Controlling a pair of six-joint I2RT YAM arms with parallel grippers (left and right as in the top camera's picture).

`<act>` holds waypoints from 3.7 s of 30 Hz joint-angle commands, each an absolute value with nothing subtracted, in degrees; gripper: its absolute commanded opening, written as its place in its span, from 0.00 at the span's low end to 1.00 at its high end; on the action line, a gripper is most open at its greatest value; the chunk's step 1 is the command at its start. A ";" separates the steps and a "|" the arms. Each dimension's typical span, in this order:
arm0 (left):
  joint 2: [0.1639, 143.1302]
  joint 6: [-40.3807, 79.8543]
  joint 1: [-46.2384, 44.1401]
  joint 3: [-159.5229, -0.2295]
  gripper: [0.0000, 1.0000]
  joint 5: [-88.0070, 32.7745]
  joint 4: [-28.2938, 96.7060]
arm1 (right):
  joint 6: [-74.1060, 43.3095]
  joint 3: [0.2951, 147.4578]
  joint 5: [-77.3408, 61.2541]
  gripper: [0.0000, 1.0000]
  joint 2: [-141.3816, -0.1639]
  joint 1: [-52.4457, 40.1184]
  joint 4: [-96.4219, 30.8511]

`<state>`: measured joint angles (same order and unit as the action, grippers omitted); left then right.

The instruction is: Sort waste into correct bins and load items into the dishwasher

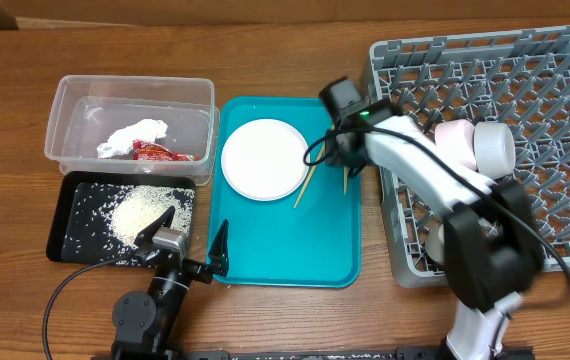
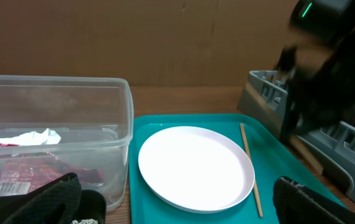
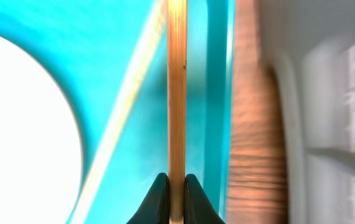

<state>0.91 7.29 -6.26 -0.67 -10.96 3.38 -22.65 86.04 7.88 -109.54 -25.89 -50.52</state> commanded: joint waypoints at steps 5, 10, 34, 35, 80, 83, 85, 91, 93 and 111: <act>0.27 7.70 -5.91 -0.27 1.00 -11.44 3.18 | -6.98 88.71 13.87 0.04 -98.52 -19.11 -51.00; 0.27 7.70 -5.91 -0.27 1.00 -11.44 3.18 | -1.50 85.62 13.87 0.04 -102.06 -15.20 -51.79; 0.27 7.70 -5.91 -0.27 1.00 -11.44 3.18 | -33.12 84.64 6.63 0.51 -109.19 -29.52 -40.45; 0.27 7.70 -5.91 -0.27 1.00 -11.44 3.18 | -35.33 84.64 8.10 0.51 -110.43 -29.50 -39.68; 0.27 7.73 -5.91 -0.27 1.00 -11.44 3.18 | -35.73 85.54 7.49 0.29 -123.59 -27.62 -36.18; 0.27 7.70 -5.91 -0.27 1.00 -11.44 3.18 | -35.77 85.60 7.66 0.19 -123.92 -27.62 -38.87; 0.27 7.73 -5.91 -0.27 1.00 -11.44 3.18 | -35.77 85.89 7.66 0.14 -123.33 -27.62 -40.29; 0.27 7.70 -5.91 -0.27 1.00 -11.44 3.18 | -33.89 86.74 7.60 0.28 -118.21 -27.57 -41.63; 0.27 7.70 -5.91 -0.27 1.00 -11.44 3.18 | -31.42 86.76 7.40 0.41 -116.68 -27.73 -39.11; 0.27 7.73 -5.91 -0.27 1.00 -11.44 3.18 | -31.03 86.48 7.49 0.42 -124.99 -28.01 -31.99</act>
